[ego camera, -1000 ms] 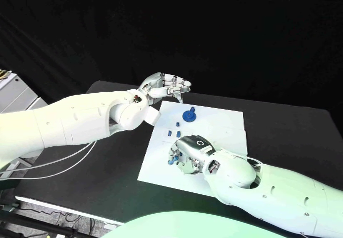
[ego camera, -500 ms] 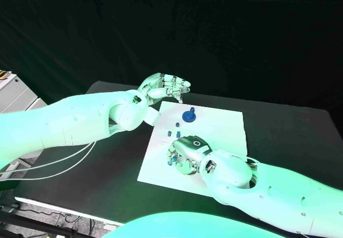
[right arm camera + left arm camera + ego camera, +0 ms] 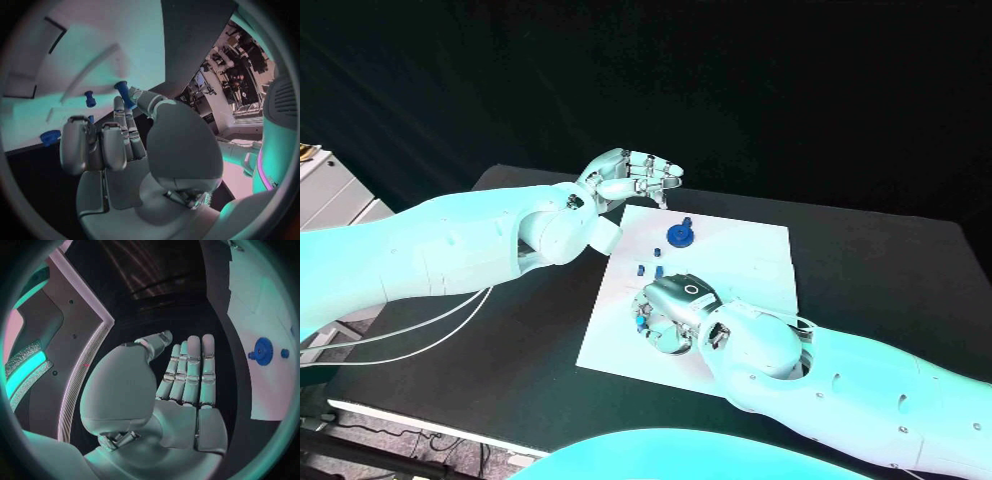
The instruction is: Assemble the parts on the task board
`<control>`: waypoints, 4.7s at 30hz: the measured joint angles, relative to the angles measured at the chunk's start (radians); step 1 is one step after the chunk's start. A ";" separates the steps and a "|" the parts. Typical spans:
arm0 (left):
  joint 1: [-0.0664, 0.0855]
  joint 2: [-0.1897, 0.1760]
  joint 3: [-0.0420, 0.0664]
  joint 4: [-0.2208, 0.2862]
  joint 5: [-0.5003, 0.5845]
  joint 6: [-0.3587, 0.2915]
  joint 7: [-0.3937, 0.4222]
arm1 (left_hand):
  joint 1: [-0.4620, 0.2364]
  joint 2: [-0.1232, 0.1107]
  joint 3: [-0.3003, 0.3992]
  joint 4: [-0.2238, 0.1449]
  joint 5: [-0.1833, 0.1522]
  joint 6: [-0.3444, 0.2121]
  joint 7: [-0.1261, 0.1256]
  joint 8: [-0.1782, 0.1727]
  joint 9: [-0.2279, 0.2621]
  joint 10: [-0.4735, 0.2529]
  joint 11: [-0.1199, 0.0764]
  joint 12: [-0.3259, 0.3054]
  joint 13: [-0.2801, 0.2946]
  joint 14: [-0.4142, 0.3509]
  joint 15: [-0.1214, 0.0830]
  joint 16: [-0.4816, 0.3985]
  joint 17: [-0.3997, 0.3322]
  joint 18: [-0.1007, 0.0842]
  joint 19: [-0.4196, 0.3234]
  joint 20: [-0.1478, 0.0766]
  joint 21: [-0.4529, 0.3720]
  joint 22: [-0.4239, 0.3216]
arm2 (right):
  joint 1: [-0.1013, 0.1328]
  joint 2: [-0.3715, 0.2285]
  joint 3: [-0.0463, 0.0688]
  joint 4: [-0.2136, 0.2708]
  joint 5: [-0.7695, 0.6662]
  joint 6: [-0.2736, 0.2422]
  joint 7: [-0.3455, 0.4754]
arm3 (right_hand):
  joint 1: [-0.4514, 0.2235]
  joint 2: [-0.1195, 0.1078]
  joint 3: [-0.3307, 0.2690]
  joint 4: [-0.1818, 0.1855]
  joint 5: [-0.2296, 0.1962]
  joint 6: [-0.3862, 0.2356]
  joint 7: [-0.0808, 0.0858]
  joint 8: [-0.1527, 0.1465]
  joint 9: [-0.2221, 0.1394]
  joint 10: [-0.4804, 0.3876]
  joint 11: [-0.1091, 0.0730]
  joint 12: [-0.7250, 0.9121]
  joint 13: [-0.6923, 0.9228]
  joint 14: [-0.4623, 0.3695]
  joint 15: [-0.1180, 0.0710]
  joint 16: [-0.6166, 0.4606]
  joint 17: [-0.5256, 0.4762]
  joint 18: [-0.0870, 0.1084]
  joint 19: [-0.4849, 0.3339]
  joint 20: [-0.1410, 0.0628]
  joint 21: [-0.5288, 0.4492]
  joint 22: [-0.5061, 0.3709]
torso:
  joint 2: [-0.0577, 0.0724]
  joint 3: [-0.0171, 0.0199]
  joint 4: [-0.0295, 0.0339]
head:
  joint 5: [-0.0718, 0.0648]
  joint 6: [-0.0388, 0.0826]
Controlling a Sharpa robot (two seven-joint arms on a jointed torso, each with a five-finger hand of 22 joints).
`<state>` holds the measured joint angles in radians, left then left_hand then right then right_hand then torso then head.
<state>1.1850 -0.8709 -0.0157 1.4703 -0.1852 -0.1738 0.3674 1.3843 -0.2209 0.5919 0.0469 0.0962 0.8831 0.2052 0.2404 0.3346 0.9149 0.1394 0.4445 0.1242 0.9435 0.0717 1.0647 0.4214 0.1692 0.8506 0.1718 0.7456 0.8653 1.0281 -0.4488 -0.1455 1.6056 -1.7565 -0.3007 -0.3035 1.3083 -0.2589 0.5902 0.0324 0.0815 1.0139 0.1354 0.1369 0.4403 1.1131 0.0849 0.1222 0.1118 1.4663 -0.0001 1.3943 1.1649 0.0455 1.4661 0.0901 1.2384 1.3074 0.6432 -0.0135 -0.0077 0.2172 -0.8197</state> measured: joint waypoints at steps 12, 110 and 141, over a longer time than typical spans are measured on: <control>0.000 -0.005 0.000 0.001 0.000 0.001 -0.003 | 0.004 0.004 -0.003 0.003 0.000 0.000 0.000 0.000 0.000 -0.004 0.004 0.000 0.000 0.000 0.000 0.000 0.000 0.000 0.000 0.000 0.000 0.000 | -0.001 -0.032 0.000 0.016 0.011 -0.087 0.014 | 0.085 0.030 -0.222 0.027 0.009 -0.094 -0.020 -0.063 -0.027 -0.176 0.030 0.053 -0.025 -0.014 0.022 -0.019 -0.062 0.032 -0.021 0.028 -0.181 0.001 | 0.000 0.0012 0.0000 | -0.006 0.009; -0.004 -0.040 -0.019 0.037 0.026 0.018 0.001 | -0.010 -0.002 -0.028 0.028 0.000 -0.007 0.000 0.000 -0.001 -0.012 0.005 0.004 -0.002 0.000 0.000 0.000 0.000 0.000 0.004 0.004 -0.020 -0.015 | -0.021 -0.472 0.007 0.219 0.405 -0.155 -0.306 | -0.035 0.194 -0.658 0.259 0.266 0.032 -0.070 0.233 0.062 0.355 -0.097 1.443 1.196 0.000 -0.072 0.171 0.143 -0.039 0.000 -0.058 0.328 0.001 | -0.017 -0.0033 -0.0086 | -0.216 -0.005; -0.004 -0.038 -0.020 0.035 0.026 0.021 -0.001 | -0.010 -0.002 -0.028 0.028 0.000 -0.007 0.000 0.004 -0.001 -0.012 0.005 0.004 -0.003 0.000 0.000 0.000 0.000 0.000 0.004 0.004 -0.024 -0.016 | 0.015 -0.325 0.006 0.184 0.627 -0.121 -0.284 | -0.045 0.204 -0.635 0.260 0.220 0.031 -0.070 0.233 0.062 0.353 -0.100 1.443 1.196 0.000 -0.072 0.171 0.143 -0.039 0.000 -0.058 0.328 0.000 | -0.017 -0.0041 -0.0070 | -0.201 -0.009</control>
<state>1.1813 -0.9085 -0.0355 1.5050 -0.1595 -0.1527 0.3663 1.3748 -0.2226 0.5643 0.0745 0.0962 0.8759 0.2053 0.2444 0.3340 0.9026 0.1447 0.4482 0.1212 0.9436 0.0717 1.0647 0.4216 0.1692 0.8542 0.1753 0.7221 0.8488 1.0434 -0.7740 -0.1393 1.7901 -1.1297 -0.4221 -0.5875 1.2632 -0.0549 -0.0450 0.2922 0.3013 1.0453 0.0650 0.3698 0.5022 1.4658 -0.0152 1.5652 1.3077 1.4665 -0.0720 1.5655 1.3080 0.0066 1.4662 0.0323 1.5663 1.3076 0.6262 -0.0176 -0.0147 0.0163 -0.8292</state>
